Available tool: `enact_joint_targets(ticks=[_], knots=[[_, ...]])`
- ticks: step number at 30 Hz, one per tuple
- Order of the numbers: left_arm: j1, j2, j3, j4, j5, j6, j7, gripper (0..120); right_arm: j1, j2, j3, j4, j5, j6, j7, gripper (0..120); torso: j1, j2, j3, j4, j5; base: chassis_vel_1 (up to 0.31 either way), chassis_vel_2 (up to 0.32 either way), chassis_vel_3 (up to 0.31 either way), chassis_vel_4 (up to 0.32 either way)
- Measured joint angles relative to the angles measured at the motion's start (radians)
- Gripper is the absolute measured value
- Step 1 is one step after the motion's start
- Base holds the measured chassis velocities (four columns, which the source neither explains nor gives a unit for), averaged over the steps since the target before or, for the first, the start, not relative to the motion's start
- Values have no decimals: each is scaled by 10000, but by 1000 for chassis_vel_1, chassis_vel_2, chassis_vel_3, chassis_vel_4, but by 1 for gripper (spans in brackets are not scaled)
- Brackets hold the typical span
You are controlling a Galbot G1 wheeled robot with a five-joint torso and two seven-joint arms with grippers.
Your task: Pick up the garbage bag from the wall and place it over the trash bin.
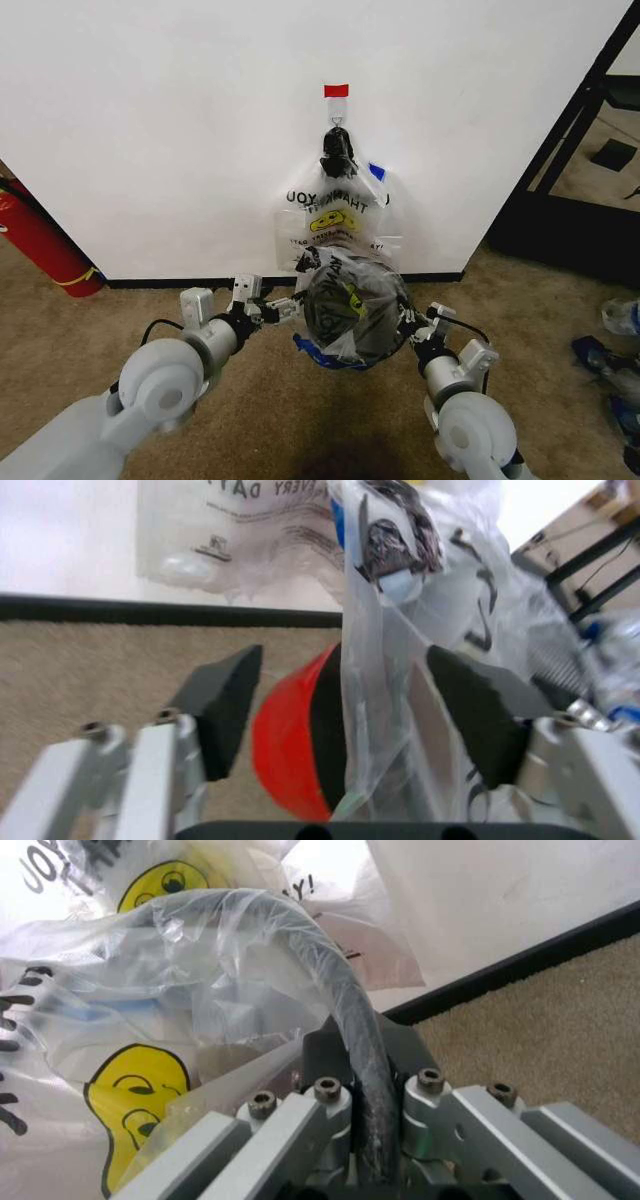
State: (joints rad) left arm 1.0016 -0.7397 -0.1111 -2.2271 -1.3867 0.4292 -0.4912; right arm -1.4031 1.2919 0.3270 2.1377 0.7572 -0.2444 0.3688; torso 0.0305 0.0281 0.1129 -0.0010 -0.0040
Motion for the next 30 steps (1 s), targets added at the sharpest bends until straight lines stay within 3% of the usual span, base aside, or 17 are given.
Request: enact_joint_targets(ticks=[3,16,30], knots=[[-162,-283,-126,256,-746,5,-115,50,-63,37,-11,130,-17,-10,6,1,0,0,0,1,1,0,0,0,0],[-577,-548,52,589,-918,-127,-88,3,-244,95,2,300,-9,-81,108,1,0,0,0,1,1,0,0,0,0],[-671,-570,145,637,-759,-170,93,0,-186,136,-35,323,130,-179,241,1,0,0,0,1,1,0,0,0,0]])
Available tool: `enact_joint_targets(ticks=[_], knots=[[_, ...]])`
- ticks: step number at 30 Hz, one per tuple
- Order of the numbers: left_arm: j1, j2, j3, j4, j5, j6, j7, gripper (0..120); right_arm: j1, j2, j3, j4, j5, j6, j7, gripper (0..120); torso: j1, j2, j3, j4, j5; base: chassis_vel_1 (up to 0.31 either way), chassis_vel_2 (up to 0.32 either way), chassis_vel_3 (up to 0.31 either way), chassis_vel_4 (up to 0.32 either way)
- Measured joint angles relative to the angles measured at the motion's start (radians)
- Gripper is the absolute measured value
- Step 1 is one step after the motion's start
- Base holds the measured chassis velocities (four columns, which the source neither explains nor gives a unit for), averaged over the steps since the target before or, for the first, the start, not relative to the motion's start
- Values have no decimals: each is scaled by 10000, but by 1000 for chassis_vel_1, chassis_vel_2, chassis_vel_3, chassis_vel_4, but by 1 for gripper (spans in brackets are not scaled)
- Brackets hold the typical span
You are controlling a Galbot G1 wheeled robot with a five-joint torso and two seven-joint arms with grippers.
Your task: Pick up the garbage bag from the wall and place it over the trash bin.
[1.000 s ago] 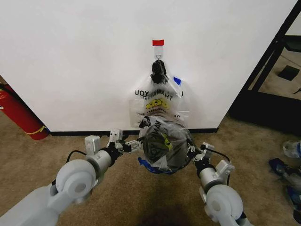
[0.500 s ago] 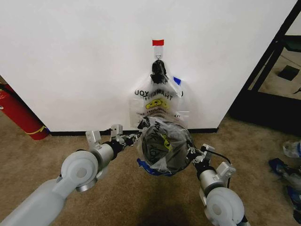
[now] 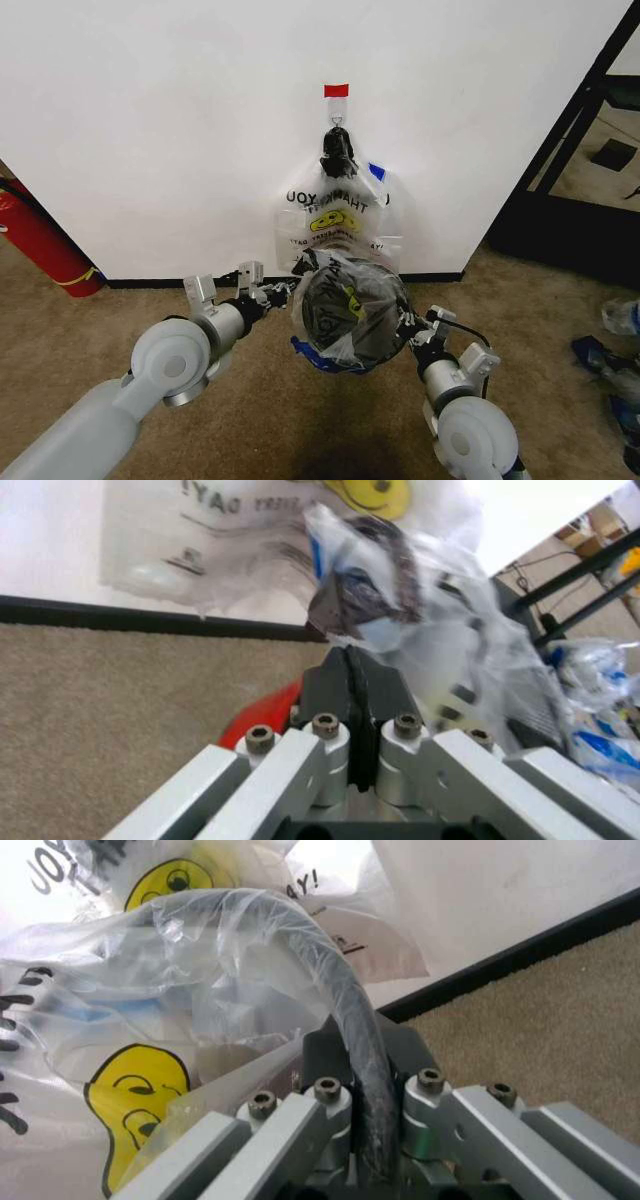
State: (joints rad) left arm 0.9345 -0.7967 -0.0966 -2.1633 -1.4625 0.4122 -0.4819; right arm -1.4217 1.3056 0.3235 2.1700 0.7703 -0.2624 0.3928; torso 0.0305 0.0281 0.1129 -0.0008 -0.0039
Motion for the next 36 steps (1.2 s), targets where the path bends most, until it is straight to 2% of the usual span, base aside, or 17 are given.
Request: enact_joint_targets(ticks=[13,26,29,31,34,36], knots=[[-136,-19,203,1169,524,-13,162,0,-69,-192,143,378,939,-197,98,1,0,0,0,0,-1,0,0,0,0],[279,-87,144,1240,847,161,588,0,-8,-185,230,415,1540,-267,134,1,0,0,0,0,-2,0,0,0,0],[359,17,-15,1052,851,357,761,13,26,-114,193,296,1472,-256,111,1,0,0,0,-1,0,0,0,0,0],[374,60,-54,1034,876,393,795,16,49,-92,182,260,1453,-249,107,1,0,0,0,-1,0,0,0,0,0],[382,189,-195,1034,939,450,811,31,101,-28,163,151,1402,-219,99,1,0,0,0,0,0,0,0,0,0],[381,216,-226,1038,951,452,808,34,105,-21,161,125,1388,-211,96,1,0,0,0,0,0,0,0,0,0]])
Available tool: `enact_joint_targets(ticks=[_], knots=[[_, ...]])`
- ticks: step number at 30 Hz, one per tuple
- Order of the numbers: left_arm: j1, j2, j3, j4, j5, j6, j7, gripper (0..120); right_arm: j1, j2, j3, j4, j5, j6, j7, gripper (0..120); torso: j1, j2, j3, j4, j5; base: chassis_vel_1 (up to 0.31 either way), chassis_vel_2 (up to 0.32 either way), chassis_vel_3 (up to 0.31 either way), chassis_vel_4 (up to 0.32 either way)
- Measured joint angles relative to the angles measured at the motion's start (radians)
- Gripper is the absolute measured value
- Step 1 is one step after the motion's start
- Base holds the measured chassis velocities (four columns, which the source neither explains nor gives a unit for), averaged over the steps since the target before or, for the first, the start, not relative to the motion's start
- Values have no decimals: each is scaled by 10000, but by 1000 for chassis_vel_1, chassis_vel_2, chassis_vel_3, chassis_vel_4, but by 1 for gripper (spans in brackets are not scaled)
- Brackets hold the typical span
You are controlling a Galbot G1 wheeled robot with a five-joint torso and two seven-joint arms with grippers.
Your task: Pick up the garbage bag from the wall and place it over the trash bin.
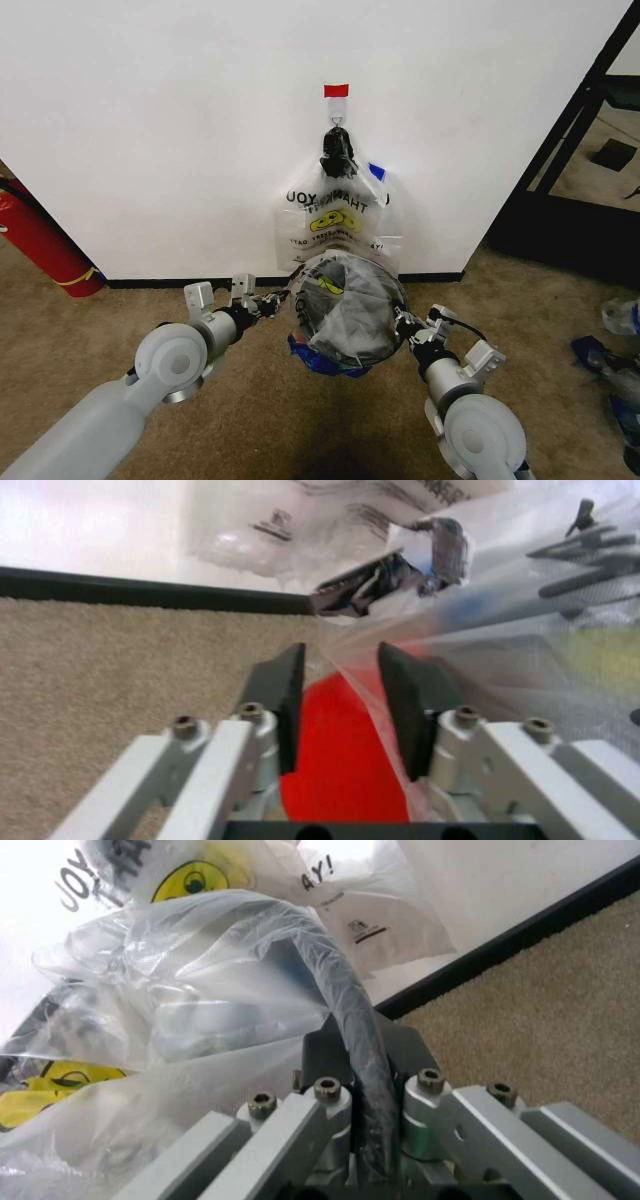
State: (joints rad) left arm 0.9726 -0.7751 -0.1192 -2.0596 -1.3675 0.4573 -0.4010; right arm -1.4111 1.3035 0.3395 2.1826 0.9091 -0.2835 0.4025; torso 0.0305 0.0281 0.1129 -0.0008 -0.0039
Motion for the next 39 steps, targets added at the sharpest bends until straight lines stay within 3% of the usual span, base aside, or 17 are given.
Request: enact_joint_targets(ticks=[6,10,14,17,19,21,24,28,39], knots=[[68,115,-502,-66,261,-116,-252,61,19,34,0,-144,-192,130,-29,1,0,0,0,0,-2,0,0,0,0],[133,140,-796,-326,325,-292,-543,72,24,102,1,-180,-226,192,-11,1,0,0,0,0,-1,0,0,0,0],[270,193,-1138,-867,416,-514,-921,84,31,247,-15,-226,-283,237,52,1,0,0,0,0,-2,0,0,0,0],[349,286,-1316,-1825,406,-534,-1072,96,33,335,-66,-315,-669,303,59,1,0,0,0,2,1,0,0,0,0],[324,321,-1236,-2373,469,-461,-1133,97,35,356,-102,-378,-1072,357,32,1,0,0,0,1,1,0,0,0,0],[279,394,-849,-2999,945,-209,-1116,94,20,403,-189,-515,-2068,607,-191,1,0,0,-1,-2,2,0,0,0,0],[253,441,-619,-3254,1182,-12,-1058,88,10,459,-257,-548,-2575,756,-269,1,0,2,0,-2,0,0,0,0,0],[-39,584,423,-3555,1297,222,-1009,66,-84,743,-369,-502,-3308,955,-341,1,-1,2,-1,2,0,0,0,0,0],[-2077,172,2459,-3061,445,740,-1594,30,-336,996,-395,-444,-4466,1294,-709,1,0,2,0,-2,1,0,0,0,0]])
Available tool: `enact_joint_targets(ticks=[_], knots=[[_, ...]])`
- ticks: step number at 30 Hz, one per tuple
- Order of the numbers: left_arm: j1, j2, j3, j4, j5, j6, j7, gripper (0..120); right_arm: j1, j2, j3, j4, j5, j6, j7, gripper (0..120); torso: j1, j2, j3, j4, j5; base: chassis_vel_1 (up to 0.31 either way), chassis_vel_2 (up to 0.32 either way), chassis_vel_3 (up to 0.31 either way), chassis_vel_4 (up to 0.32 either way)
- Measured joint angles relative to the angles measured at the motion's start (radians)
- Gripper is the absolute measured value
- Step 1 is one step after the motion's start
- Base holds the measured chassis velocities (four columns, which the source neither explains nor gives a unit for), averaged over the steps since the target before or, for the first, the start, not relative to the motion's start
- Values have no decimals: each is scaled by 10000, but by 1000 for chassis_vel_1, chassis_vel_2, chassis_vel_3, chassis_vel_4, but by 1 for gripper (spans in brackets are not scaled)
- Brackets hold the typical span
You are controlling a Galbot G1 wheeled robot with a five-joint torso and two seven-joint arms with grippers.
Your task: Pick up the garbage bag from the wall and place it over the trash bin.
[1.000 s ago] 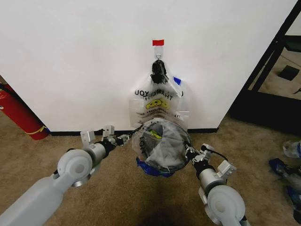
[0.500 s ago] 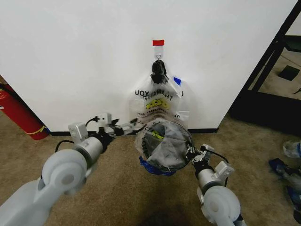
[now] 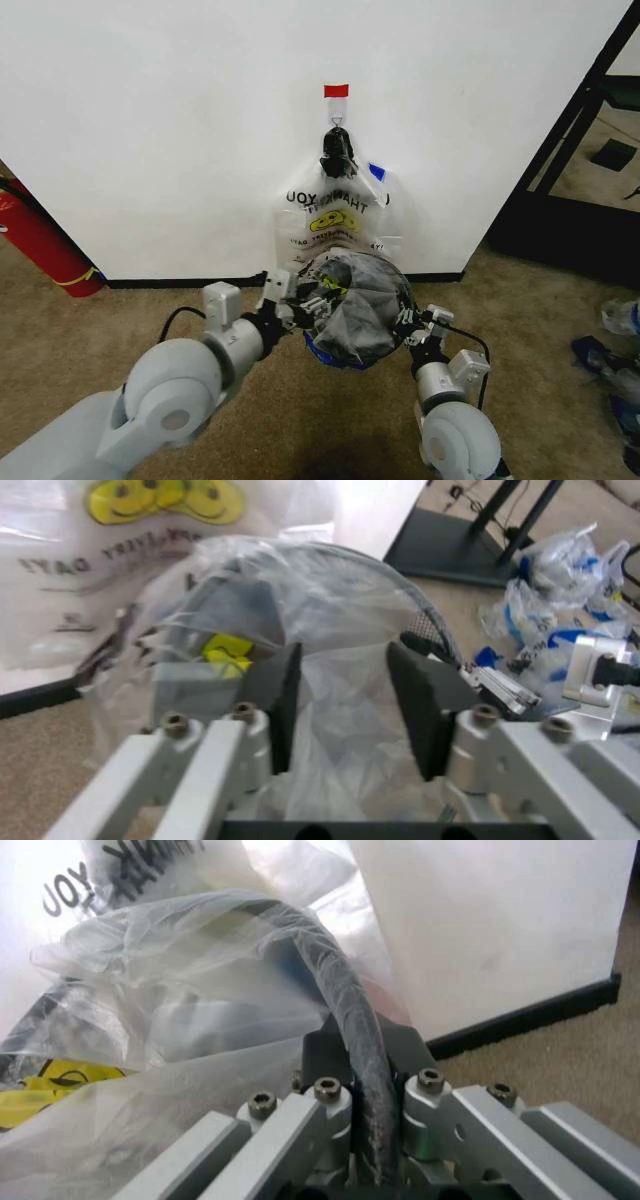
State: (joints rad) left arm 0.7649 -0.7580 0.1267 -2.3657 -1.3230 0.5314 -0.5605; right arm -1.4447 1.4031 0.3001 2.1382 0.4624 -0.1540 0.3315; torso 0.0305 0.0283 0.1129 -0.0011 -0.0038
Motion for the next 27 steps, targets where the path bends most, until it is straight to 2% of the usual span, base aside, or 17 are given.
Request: enact_joint_targets(ticks=[5,7,8,9,20,27], knots=[[-1002,-217,935,526,-473,216,-366,10,-167,61,1,15,-475,174,-165,1,0,0,0,1,0,0,0,0,0],[-1002,-217,935,526,-473,216,-366,10,-167,61,1,15,-475,174,-165,1,0,0,0,1,0,0,0,0,0],[-1296,-284,1259,759,-511,264,-467,1,-193,62,27,61,-516,197,-185,1,0,0,0,1,0,0,0,0,0],[-1402,-309,1380,847,-533,295,-521,0,-200,61,42,91,-520,201,-187,1,0,-1,0,2,0,0,0,0,0],[-1941,-407,1905,1387,-654,594,-854,0,-264,-6,131,201,-703,272,-267,1,0,-1,0,3,0,0,0,0,0],[-2034,-478,2210,1492,-688,647,-1091,0,-321,154,-197,21,-1451,542,-476,1,0,-2,0,3,0,0,0,0,0]])
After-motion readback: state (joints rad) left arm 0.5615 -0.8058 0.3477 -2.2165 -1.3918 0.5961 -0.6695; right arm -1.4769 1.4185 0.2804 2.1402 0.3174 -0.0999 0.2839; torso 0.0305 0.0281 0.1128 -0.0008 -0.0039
